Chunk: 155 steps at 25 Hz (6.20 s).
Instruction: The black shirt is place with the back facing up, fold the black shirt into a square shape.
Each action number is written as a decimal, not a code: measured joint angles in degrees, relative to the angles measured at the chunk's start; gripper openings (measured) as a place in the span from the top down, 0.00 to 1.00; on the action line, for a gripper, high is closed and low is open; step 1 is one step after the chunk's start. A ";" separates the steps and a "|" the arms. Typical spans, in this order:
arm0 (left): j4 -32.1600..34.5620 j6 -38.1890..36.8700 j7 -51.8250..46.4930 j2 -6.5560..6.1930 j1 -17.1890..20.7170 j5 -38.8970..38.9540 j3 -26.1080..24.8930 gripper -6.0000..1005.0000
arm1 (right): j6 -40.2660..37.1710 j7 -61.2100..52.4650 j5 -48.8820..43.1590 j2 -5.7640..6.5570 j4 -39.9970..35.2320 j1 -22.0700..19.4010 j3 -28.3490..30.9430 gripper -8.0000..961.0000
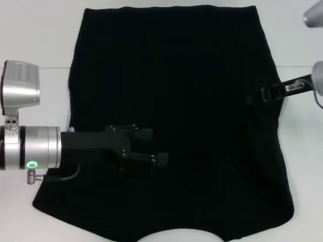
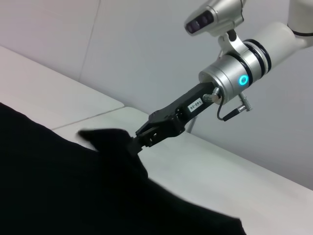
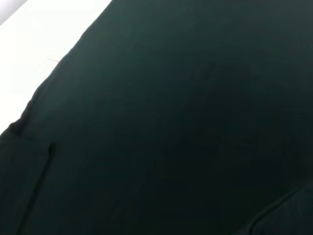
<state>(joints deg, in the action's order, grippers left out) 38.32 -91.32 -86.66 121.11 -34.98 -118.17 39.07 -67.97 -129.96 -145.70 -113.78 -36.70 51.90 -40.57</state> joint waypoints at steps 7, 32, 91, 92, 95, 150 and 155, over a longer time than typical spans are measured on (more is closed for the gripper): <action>0.00 0.25 0.14 -0.08 0.31 0.00 -1.31 0.07 | -1.20 -1.84 0.24 -0.69 -0.60 0.46 -1.56 0.88; 9.51 -1.61 -20.01 -2.92 5.01 -17.38 -12.38 0.07 | -19.92 1.69 10.89 4.10 -0.83 -12.22 7.02 0.04; 12.74 -4.68 -27.18 -3.10 2.04 -35.20 -12.75 0.07 | -18.04 12.80 12.36 1.90 2.00 -5.72 1.91 0.06; 12.78 -4.58 -27.17 -3.07 2.03 -35.20 -12.75 0.07 | -18.00 12.80 12.37 1.90 1.99 -5.73 1.93 0.06; 12.95 -4.32 -27.16 -3.07 2.02 -35.20 -12.64 0.09 | -17.95 12.80 12.69 1.90 1.97 -5.73 2.00 0.07; 11.95 -2.45 -27.16 -2.55 1.31 -32.92 -11.91 0.95 | -26.00 3.76 7.92 5.96 2.10 -16.25 1.55 0.17; 11.53 -2.36 -26.96 -2.54 1.31 -32.90 -11.91 0.95 | -24.71 3.05 5.42 4.79 1.93 -14.33 1.42 0.17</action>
<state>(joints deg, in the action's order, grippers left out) 49.85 -93.67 -113.62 118.57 -33.66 -151.07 27.17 -92.69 -126.91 -140.28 -108.99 -34.77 37.57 -39.16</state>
